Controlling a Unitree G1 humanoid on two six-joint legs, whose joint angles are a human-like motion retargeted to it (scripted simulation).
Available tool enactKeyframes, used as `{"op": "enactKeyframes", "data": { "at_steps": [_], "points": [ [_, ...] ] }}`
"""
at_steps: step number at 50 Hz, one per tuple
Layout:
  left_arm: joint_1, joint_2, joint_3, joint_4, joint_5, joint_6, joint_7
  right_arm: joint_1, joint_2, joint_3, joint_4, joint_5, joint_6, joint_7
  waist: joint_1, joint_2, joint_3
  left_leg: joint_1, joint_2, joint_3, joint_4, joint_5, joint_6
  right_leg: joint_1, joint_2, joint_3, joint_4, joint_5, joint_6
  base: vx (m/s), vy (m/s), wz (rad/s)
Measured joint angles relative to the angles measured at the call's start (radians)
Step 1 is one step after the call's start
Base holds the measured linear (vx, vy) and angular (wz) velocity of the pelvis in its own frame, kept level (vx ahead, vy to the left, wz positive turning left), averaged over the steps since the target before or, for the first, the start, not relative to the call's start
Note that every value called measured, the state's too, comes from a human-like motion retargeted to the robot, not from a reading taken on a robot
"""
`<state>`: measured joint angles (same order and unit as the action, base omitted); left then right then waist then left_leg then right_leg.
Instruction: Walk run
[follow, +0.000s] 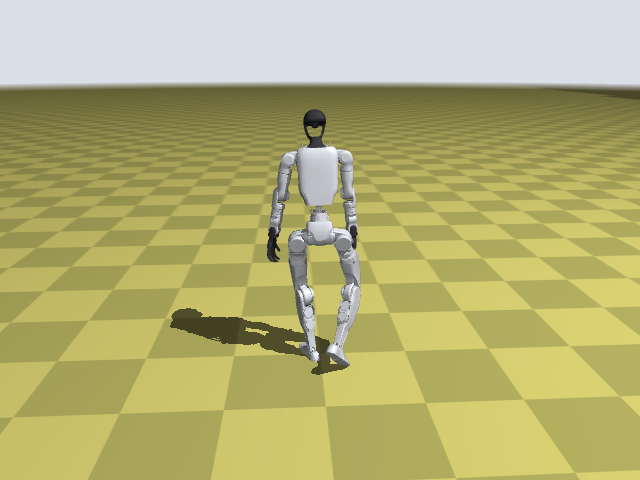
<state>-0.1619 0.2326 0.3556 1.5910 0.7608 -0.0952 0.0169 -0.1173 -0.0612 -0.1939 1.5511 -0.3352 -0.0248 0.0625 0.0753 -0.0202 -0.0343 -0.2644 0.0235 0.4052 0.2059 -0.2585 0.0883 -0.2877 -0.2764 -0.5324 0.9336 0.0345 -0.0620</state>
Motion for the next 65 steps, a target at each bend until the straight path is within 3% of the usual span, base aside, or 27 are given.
{"op": "enactKeyframes", "data": {
  "at_steps": [3,7,10,13,15,18,20,23,26,30,32,37,44,48,50,54,57,59,60,65],
  "points": [
    [-0.055,0.019,-0.026,-0.027,-0.011,-0.052,0.044,0.046,-0.008,-0.042,0.030,0.028,0.021,0.042,-0.032,-0.019,-0.003,0.071,-0.045,0.007,-0.060,-0.010,-0.006,-0.103,-0.001,-0.018,-0.121,-0.066,0.017,0.53,-0.03,0.45],
    [-0.107,0.023,-0.043,-0.095,-0.042,-0.069,-0.019,0.097,-0.014,-0.095,0.057,0.012,0.049,0.063,-0.079,-0.046,-0.013,0.154,-0.094,0.000,-0.108,-0.044,-0.026,-0.203,0.059,0.008,-0.454,-0.117,0.030,0.66,-0.10,0.53],
    [-0.127,0.012,-0.050,-0.146,-0.067,-0.069,-0.066,0.120,-0.018,-0.132,0.075,-0.014,0.061,0.055,-0.115,-0.032,-0.029,0.206,-0.090,-0.013,-0.131,-0.074,-0.043,-0.257,0.144,0.032,-0.708,-0.133,0.015,0.68,-0.14,0.49],
    [-0.136,0.005,-0.041,-0.170,-0.076,-0.060,-0.099,0.130,-0.025,-0.149,0.080,-0.015,0.069,0.062,-0.120,-0.019,-0.037,0.261,-0.078,-0.005,-0.140,-0.111,-0.063,-0.280,0.182,0.012,-0.802,-0.111,0.044,0.70,-0.17,-0.03],
    [-0.126,-0.001,-0.031,-0.179,-0.075,-0.054,-0.110,0.133,-0.025,-0.163,0.079,-0.005,0.075,0.063,-0.119,-0.015,-0.041,0.292,-0.079,-0.017,-0.136,-0.131,-0.076,-0.291,0.192,0.040,-0.761,-0.073,-0.036,0.66,-0.15,-0.09],
    [-0.081,-0.018,-0.002,-0.174,-0.062,-0.044,-0.103,0.134,-0.024,-0.159,0.072,0.017,0.080,0.081,-0.138,-0.017,-0.060,0.338,-0.087,-0.016,-0.123,-0.125,-0.098,-0.294,0.168,0.020,-0.665,-0.031,-0.100,0.84,-0.22,0.17],
    [-0.040,-0.032,0.021,-0.151,-0.044,-0.034,-0.089,0.133,-0.024,-0.152,0.068,0.020,0.083,0.099,-0.155,-0.011,-0.068,0.362,-0.077,-0.012,-0.091,-0.063,-0.118,-0.290,0.164,0.050,-0.580,-0.088,-0.116,0.83,-0.19,0.47],
    [0.018,-0.058,0.066,-0.096,0.004,-0.005,-0.065,0.122,-0.012,-0.139,0.059,0.029,0.083,0.092,-0.170,-0.034,-0.074,0.365,-0.065,0.035,0.026,0.128,-0.114,-0.202,0.131,0.050,-0.594,-0.135,-0.094,0.77,-0.19,0.44],
    [0.068,-0.072,0.081,-0.040,0.044,0.037,-0.039,0.126,0.001,-0.110,0.035,0.062,0.062,0.091,-0.130,-0.118,-0.073,0.323,-0.088,0.099,0.236,0.280,-0.065,-0.089,0.055,0.021,-0.647,-0.145,-0.048,0.82,-0.23,0.13],
    [0.120,-0.081,0.104,-0.002,0.077,0.090,-0.027,0.096,-0.006,-0.065,0.014,0.069,0.067,0.085,-0.078,-0.241,-0.056,0.266,-0.051,0.297,0.471,0.192,0.032,0.007,-0.062,0.017,-0.671,-0.168,0.021,0.63,-0.16,0.38],
    [0.141,-0.083,0.134,0.006,0.075,0.117,-0.032,0.055,-0.010,-0.044,0.009,0.051,0.072,0.072,-0.061,-0.254,-0.041,0.210,-0.027,0.328,0.503,0.174,0.021,0.055,-0.057,0.001,-0.696,-0.180,0.033,0.50,-0.14,0.17],
    [0.194,-0.079,0.194,0.033,0.052,0.207,-0.019,-0.027,-0.005,0.008,-0.033,0.035,0.041,0.086,-0.009,-0.188,-0.027,-0.035,0.003,0.208,0.445,0.119,-0.080,0.184,0.093,-0.034,-0.820,-0.180,0.044,0.48,-0.15,-0.25],
    [0.208,-0.086,0.150,0.066,0.150,0.295,0.018,-0.097,-0.007,-0.001,-0.099,0.029,0.027,0.119,0.093,-0.117,0.018,-0.208,-0.025,0.099,0.038,0.131,-0.135,0.340,0.231,-0.014,-0.907,-0.218,0.082,0.51,-0.05,-0.42],
    [0.202,-0.102,0.158,0.074,0.150,0.285,0.024,-0.098,0.026,-0.046,-0.143,0.056,0.057,0.127,0.115,-0.118,0.010,-0.277,-0.051,0.054,-0.015,0.196,-0.094,0.384,0.235,0.007,-0.905,-0.236,0.119,0.67,0.04,-0.33],
    [0.195,-0.103,0.160,0.082,0.133,0.283,0.004,-0.078,0.041,-0.058,-0.160,0.101,0.057,0.144,0.126,-0.113,0.004,-0.274,-0.048,0.049,0.035,0.243,-0.034,0.409,0.236,0.023,-0.888,-0.227,0.142,0.70,0.07,-0.45],
    [0.196,-0.103,0.149,0.072,0.107,0.283,-0.068,-0.003,0.046,-0.075,-0.129,0.131,-0.012,0.100,0.167,-0.101,-0.014,-0.247,-0.017,-0.011,0.132,0.127,-0.008,0.431,0.220,0.110,-0.796,-0.072,0.178,0.86,0.12,-0.87],
    [0.228,-0.112,0.093,-0.004,0.095,0.252,-0.104,0.050,0.040,-0.098,-0.078,0.134,-0.134,-0.028,0.163,-0.042,-0.041,-0.139,0.038,0.006,0.098,0.064,-0.006,0.391,0.224,0.126,-0.624,0.154,0.127,0.85,0.20,-0.75],
    [0.256,-0.112,0.053,-0.085,0.129,0.204,-0.118,0.079,0.031,-0.101,-0.058,0.142,-0.178,-0.069,0.146,0.007,-0.050,-0.061,0.097,0.052,0.065,0.041,-0.026,0.343,0.218,0.087,-0.451,0.248,0.087,0.81,0.24,-0.86],
    [0.267,-0.106,0.037,-0.125,0.152,0.179,-0.118,0.089,0.025,-0.098,-0.050,0.145,-0.189,-0.071,0.134,0.032,-0.050,-0.030,0.120,0.052,0.058,0.027,-0.040,0.316,0.209,0.064,-0.356,0.265,0.060,0.59,0.16,-0.81],
    [0.209,-0.049,-0.043,-0.196,0.225,0.135,-0.043,0.114,0.015,-0.123,-0.034,0.136,-0.132,-0.002,0.014,0.051,-0.027,0.096,0.080,0.092,-0.062,0.023,-0.061,0.047,0.201,0.152,-0.095,0.102,0.197,0.46,0.05,0.19]
  ]
}}
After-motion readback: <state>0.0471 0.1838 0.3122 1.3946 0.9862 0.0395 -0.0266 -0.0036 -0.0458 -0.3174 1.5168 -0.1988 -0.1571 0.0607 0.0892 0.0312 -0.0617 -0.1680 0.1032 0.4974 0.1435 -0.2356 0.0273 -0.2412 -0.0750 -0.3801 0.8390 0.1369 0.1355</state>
